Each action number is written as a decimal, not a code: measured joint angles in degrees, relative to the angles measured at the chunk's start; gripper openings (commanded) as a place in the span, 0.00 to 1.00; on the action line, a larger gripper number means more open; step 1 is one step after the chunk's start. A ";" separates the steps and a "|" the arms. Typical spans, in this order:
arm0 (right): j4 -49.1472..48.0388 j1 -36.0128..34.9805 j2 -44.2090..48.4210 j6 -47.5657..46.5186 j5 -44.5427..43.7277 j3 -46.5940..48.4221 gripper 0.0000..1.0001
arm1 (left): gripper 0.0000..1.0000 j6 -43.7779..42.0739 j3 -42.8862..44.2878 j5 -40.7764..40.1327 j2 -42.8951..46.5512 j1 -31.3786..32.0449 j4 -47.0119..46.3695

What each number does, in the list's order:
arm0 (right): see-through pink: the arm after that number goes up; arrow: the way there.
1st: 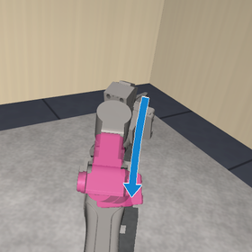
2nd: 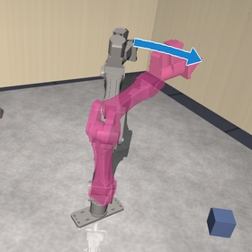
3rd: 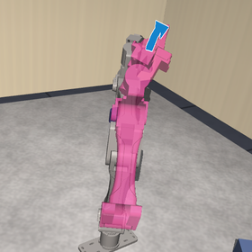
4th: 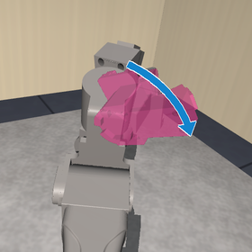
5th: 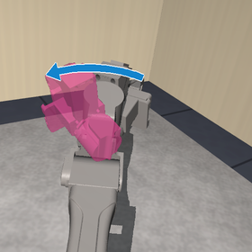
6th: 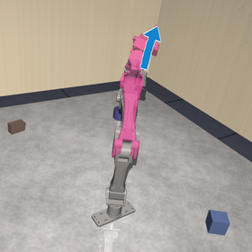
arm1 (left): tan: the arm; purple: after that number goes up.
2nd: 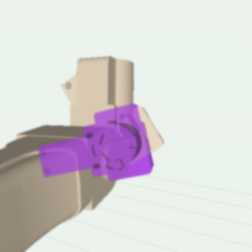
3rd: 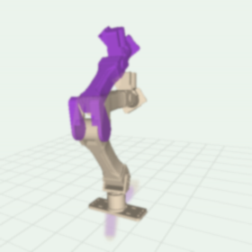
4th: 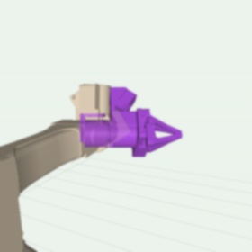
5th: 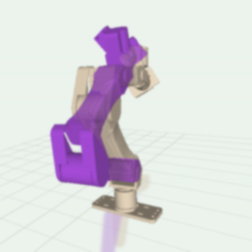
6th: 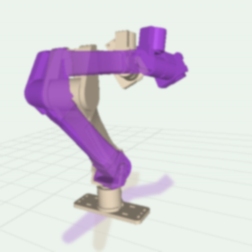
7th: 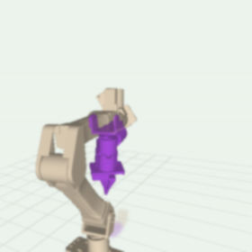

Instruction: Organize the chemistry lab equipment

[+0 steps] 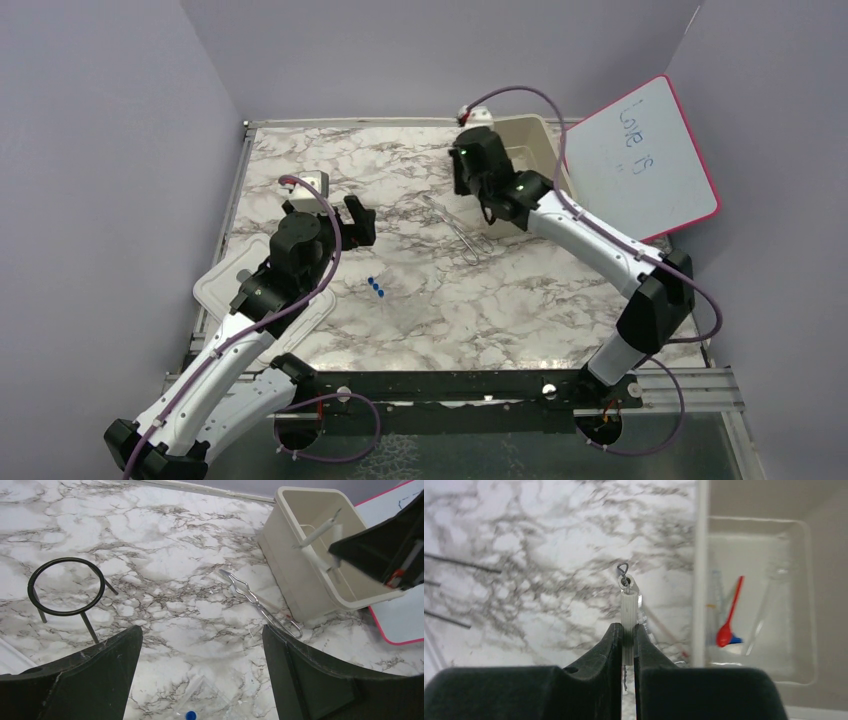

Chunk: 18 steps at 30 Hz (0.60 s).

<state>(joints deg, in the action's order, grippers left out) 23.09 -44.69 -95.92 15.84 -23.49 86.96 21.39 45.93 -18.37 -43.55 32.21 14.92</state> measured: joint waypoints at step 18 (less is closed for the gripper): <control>-3.93 26.99 -3.80 -2.40 8.26 -5.95 0.01 | 0.92 0.66 0.00 -0.59 -5.64 0.00 -0.26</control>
<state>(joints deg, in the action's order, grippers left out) 19.16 -17.69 -99.72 13.43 -15.22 81.01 22.04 45.93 -18.96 -49.19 32.21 14.66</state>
